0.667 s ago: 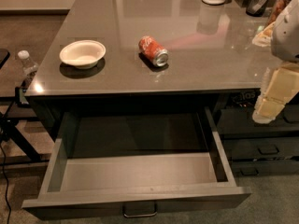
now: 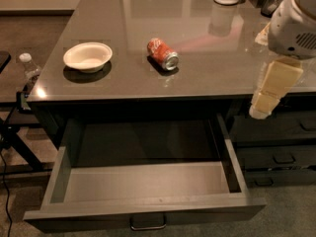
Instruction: Place coke can into top drawer
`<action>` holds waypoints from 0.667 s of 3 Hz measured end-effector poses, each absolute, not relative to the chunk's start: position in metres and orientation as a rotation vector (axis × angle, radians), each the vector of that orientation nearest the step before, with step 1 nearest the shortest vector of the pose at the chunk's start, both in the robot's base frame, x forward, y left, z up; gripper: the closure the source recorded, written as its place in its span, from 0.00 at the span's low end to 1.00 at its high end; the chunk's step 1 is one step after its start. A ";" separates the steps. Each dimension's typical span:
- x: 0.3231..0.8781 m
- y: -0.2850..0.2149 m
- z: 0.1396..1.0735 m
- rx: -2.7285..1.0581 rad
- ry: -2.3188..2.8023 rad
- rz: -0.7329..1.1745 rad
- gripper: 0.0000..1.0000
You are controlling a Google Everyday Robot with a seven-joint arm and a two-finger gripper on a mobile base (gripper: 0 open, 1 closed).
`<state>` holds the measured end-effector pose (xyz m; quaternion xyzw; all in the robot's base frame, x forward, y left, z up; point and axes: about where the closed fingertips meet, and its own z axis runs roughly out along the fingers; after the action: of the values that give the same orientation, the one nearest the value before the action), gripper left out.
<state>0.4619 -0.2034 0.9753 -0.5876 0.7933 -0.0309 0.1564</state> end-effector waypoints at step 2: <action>0.481 -0.193 0.966 -1.673 2.308 -0.062 0.00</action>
Offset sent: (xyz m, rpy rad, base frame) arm 0.0148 0.0078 -0.0079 0.0010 0.0322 -0.0162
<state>0.4809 -0.1929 0.9658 -0.5807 0.8009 -0.0214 0.1446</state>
